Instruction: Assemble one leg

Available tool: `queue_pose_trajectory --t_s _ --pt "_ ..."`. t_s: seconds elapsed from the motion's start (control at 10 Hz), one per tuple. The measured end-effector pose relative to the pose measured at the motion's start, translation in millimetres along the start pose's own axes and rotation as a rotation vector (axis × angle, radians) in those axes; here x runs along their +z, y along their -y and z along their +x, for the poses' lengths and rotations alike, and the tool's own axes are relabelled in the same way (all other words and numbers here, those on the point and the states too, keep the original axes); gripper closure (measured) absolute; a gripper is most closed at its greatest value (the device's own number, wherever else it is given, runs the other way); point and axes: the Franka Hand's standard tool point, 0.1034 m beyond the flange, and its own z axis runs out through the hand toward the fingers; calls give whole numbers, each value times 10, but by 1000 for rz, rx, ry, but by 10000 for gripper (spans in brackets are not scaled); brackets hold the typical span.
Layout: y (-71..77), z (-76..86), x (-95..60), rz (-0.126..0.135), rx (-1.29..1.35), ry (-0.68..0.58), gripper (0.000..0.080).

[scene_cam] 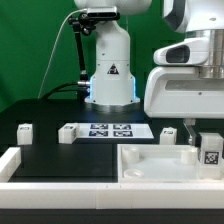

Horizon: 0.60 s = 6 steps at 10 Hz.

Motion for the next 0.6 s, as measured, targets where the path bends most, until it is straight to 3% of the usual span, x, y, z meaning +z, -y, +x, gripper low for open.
queue_pose_trajectory --t_s 0.4,0.6 --pt "-164 18 8 13 328 -16 508" --pt "-284 17 10 6 507 -28 504"
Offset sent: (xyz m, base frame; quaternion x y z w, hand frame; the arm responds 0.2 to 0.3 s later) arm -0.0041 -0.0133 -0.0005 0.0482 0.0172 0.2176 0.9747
